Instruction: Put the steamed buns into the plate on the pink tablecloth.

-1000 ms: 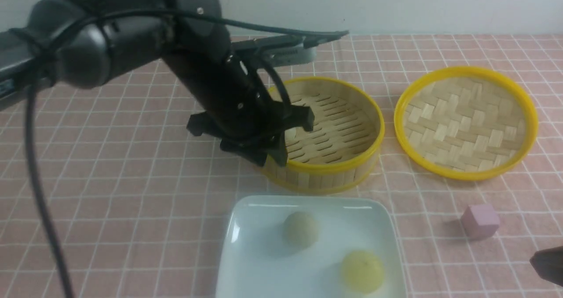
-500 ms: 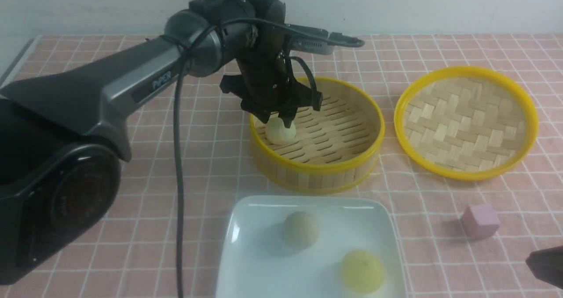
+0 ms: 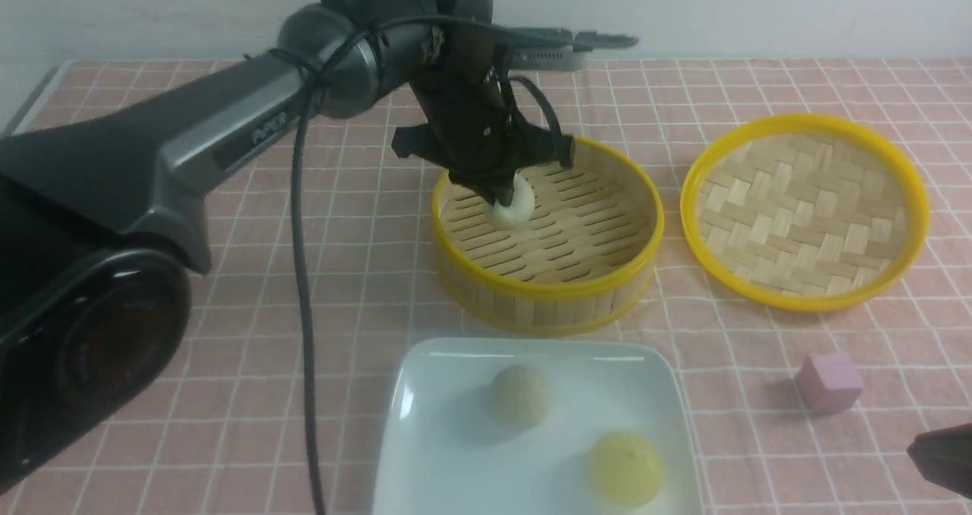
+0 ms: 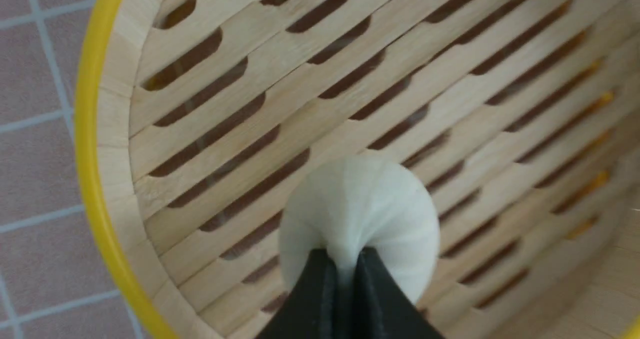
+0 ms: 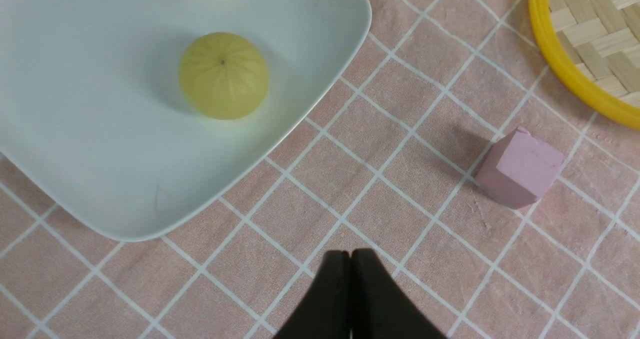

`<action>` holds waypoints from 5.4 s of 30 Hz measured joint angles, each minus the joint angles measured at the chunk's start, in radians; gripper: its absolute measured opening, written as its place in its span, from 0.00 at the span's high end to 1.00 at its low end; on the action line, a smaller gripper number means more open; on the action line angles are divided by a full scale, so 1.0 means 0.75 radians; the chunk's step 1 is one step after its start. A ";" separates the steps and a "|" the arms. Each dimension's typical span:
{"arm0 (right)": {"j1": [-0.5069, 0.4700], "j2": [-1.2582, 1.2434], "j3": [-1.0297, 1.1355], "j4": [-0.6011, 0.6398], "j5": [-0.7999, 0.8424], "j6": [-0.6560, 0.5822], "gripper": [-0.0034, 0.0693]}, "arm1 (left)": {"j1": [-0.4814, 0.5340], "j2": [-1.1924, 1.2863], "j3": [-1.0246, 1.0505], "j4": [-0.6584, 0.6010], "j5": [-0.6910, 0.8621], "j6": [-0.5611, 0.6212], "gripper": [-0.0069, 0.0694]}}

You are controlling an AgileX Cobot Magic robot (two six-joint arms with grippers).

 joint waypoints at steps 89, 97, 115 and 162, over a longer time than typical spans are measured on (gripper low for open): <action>0.000 -0.476 0.377 -0.104 -0.771 0.285 0.96 | 0.001 -0.397 0.966 -0.335 -0.179 -0.064 0.39; 0.000 -0.476 0.377 -0.105 -0.770 0.285 0.96 | 0.001 -0.397 0.966 -0.335 -0.190 -0.064 0.42; -0.375 -0.777 0.650 -0.104 -0.715 0.285 0.95 | 0.001 -0.397 0.952 -0.335 -0.236 -0.066 0.53; -0.607 -0.963 0.873 -0.100 -0.618 0.285 0.90 | 0.000 -1.798 1.506 0.152 -0.340 -0.211 0.89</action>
